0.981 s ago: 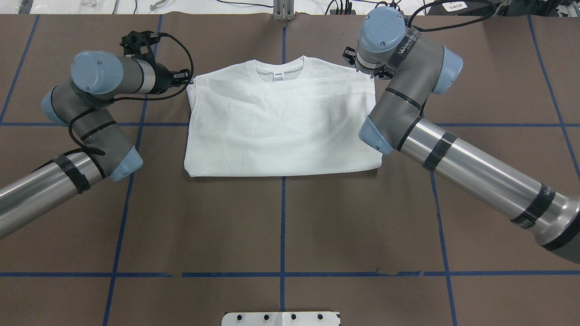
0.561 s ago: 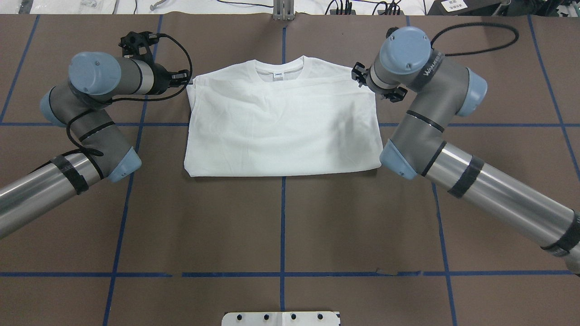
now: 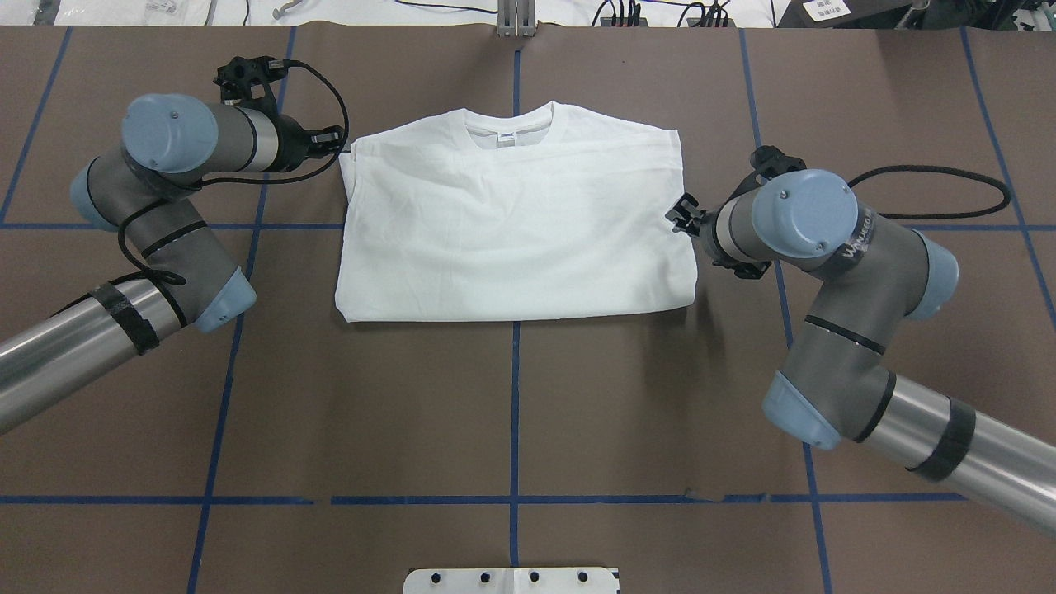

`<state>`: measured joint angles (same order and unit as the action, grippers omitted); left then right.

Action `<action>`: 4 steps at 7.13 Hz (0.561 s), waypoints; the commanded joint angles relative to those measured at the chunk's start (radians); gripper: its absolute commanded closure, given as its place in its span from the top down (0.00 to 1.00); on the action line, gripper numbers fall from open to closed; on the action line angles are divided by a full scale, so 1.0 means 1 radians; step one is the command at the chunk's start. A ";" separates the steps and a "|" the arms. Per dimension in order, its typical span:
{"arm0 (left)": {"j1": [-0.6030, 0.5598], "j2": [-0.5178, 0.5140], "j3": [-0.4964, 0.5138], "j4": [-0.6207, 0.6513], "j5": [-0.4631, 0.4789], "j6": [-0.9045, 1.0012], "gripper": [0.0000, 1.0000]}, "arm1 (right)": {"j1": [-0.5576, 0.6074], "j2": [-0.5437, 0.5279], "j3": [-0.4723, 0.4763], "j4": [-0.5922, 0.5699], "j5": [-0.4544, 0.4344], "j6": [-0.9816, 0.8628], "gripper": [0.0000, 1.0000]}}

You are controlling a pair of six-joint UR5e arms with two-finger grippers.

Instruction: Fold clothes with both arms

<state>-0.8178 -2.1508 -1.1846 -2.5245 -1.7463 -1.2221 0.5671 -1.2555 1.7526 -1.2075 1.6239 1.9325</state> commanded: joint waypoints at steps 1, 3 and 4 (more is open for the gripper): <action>0.000 0.000 -0.001 0.003 0.001 0.001 0.54 | -0.038 -0.007 -0.001 -0.001 -0.027 0.033 0.78; -0.001 0.002 -0.001 0.003 0.002 0.001 0.54 | -0.047 -0.001 -0.008 0.000 -0.027 0.080 0.20; -0.001 0.002 -0.001 0.003 0.002 0.001 0.54 | -0.049 -0.001 -0.005 0.002 -0.026 0.082 0.00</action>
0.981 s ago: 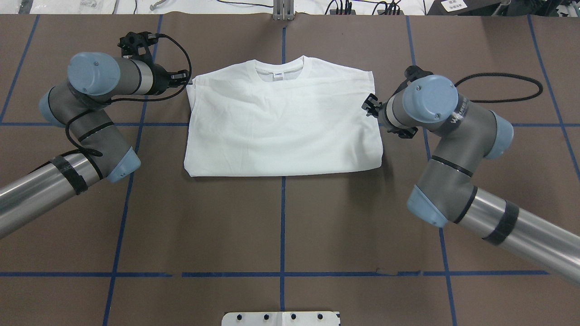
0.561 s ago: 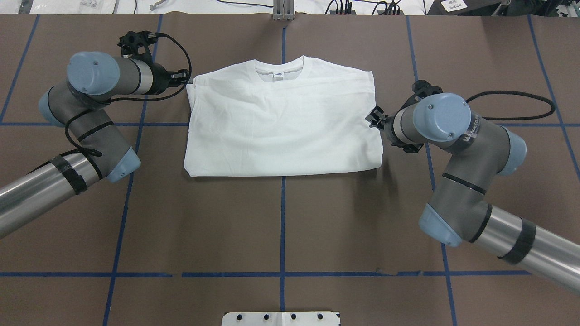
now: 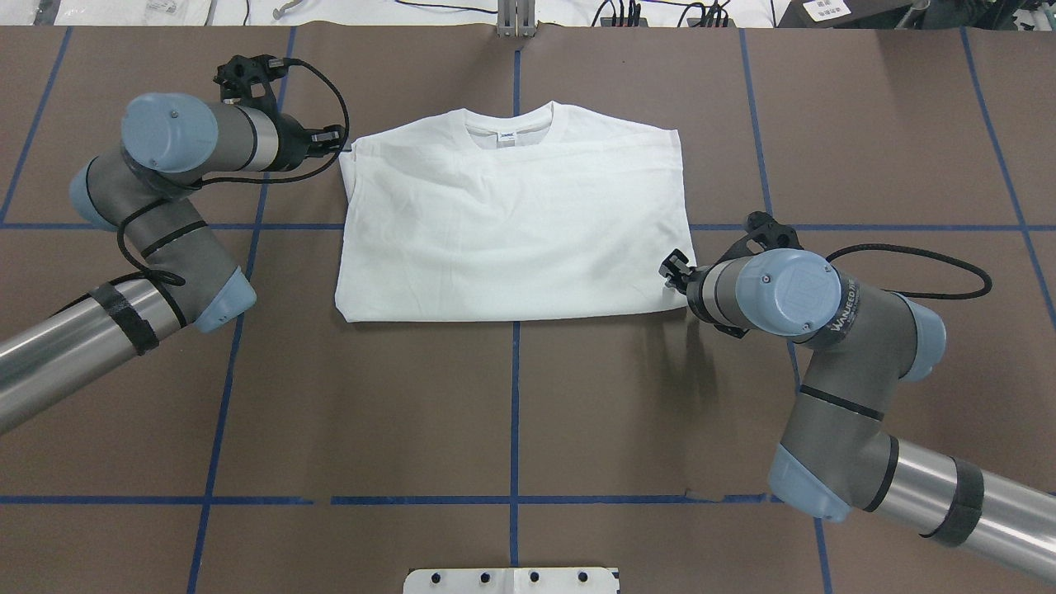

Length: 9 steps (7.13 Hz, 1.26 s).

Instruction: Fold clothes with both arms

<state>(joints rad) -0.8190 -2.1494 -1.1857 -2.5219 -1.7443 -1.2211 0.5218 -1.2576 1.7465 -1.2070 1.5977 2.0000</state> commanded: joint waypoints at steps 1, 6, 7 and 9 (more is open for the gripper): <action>0.000 0.000 0.000 0.000 0.000 0.000 0.54 | -0.002 0.007 0.005 0.000 0.007 0.011 0.00; 0.009 0.034 -0.113 0.005 -0.014 -0.012 0.54 | -0.076 -0.278 0.316 -0.014 0.027 0.066 0.00; 0.014 0.072 -0.180 0.005 -0.080 -0.012 0.54 | -0.141 -0.311 0.380 -0.063 0.051 0.130 0.00; 0.015 0.107 -0.276 0.011 -0.205 -0.105 0.64 | -0.308 -0.315 0.494 -0.243 0.056 0.187 0.00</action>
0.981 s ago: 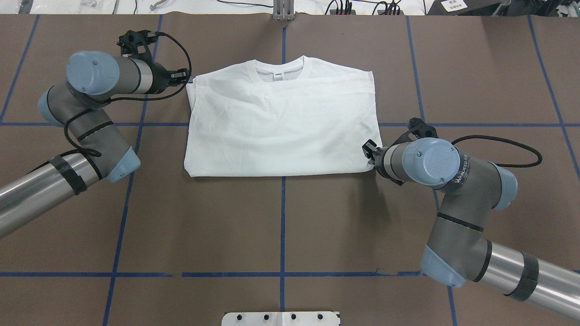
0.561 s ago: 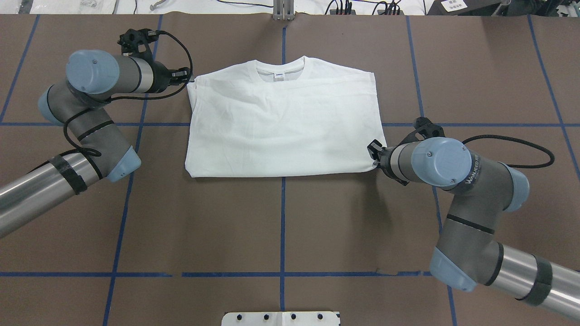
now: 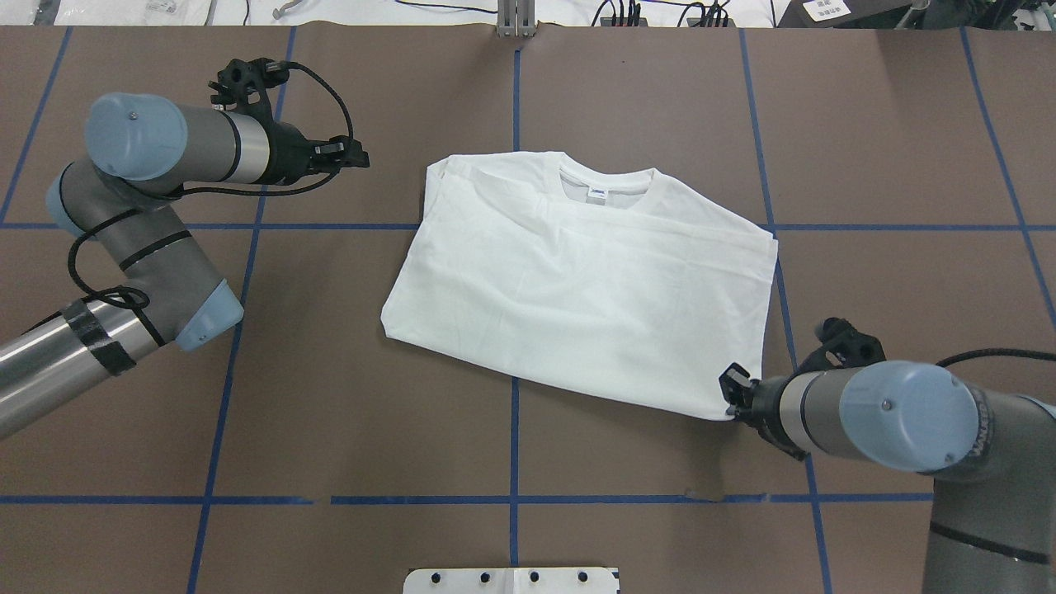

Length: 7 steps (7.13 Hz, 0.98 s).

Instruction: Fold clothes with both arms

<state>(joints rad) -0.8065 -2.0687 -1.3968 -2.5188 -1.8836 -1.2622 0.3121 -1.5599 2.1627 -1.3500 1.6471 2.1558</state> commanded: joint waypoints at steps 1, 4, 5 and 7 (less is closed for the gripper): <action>0.024 0.027 -0.127 0.012 -0.077 -0.162 0.68 | -0.141 -0.012 0.088 -0.104 0.029 0.032 0.00; 0.171 0.061 -0.212 0.124 -0.091 -0.361 0.69 | -0.302 -0.099 0.176 -0.107 0.100 0.035 0.00; 0.225 0.067 -0.209 0.129 -0.091 -0.449 0.68 | -0.338 -0.103 0.183 -0.106 0.100 0.035 0.00; 0.239 0.068 -0.231 0.158 -0.229 -0.622 0.63 | -0.370 -0.103 0.201 -0.107 0.093 0.038 0.99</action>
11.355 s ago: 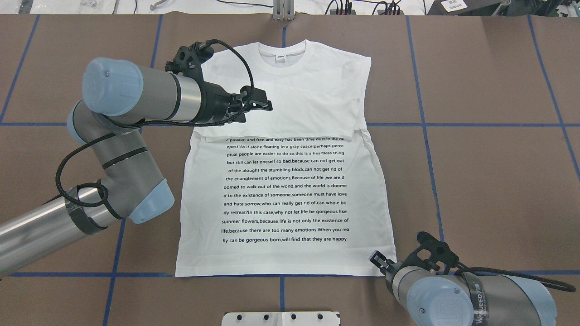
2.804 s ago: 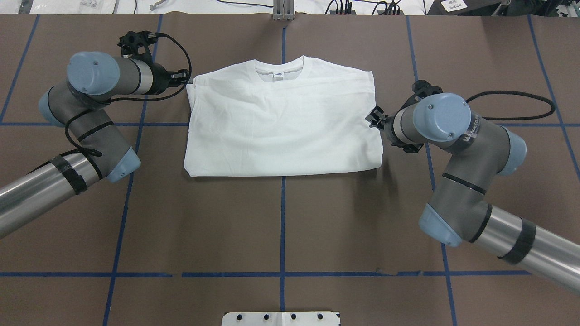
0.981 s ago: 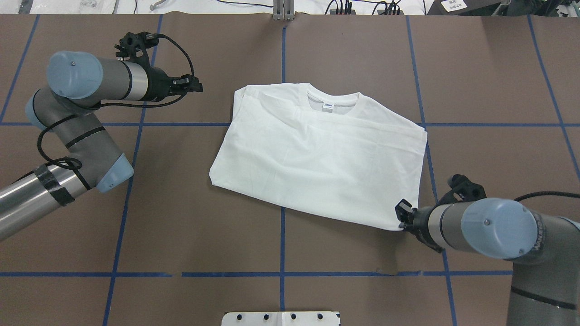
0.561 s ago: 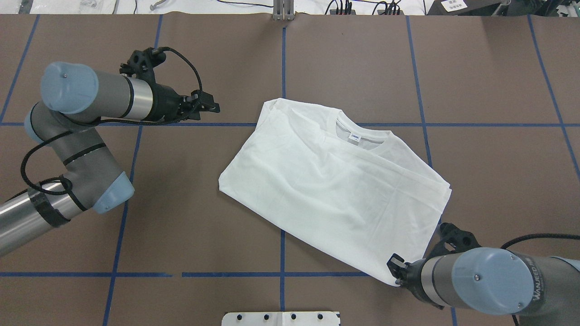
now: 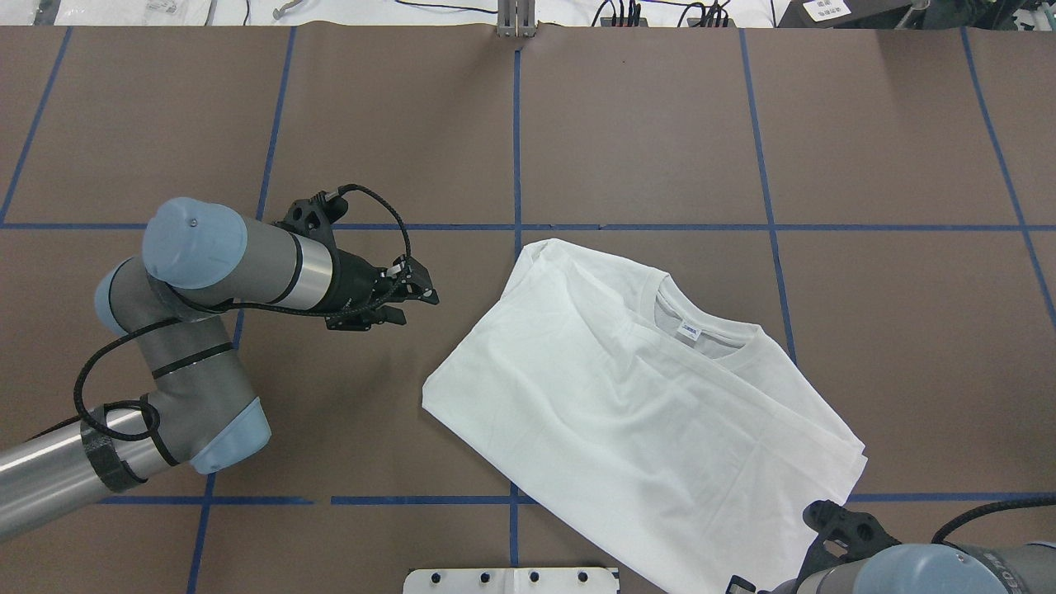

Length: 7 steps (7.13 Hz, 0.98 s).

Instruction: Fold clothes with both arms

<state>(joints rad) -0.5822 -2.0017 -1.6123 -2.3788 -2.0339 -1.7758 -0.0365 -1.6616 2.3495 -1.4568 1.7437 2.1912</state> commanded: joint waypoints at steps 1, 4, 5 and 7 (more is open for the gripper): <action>0.047 0.003 -0.029 0.020 -0.077 -0.175 0.63 | 0.009 0.005 0.017 0.000 -0.009 0.005 1.00; 0.119 0.037 -0.012 0.020 -0.072 -0.228 0.63 | 0.301 0.156 -0.001 0.004 0.005 -0.011 1.00; 0.125 0.037 -0.006 0.020 -0.072 -0.228 0.63 | 0.311 0.167 -0.012 0.001 0.005 -0.011 1.00; 0.128 0.034 -0.003 0.020 -0.069 -0.228 0.52 | 0.302 0.169 -0.021 0.001 0.005 -0.011 1.00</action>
<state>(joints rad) -0.4570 -1.9680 -1.6167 -2.3592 -2.1048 -2.0029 0.2655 -1.5006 2.3344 -1.4553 1.7483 2.1800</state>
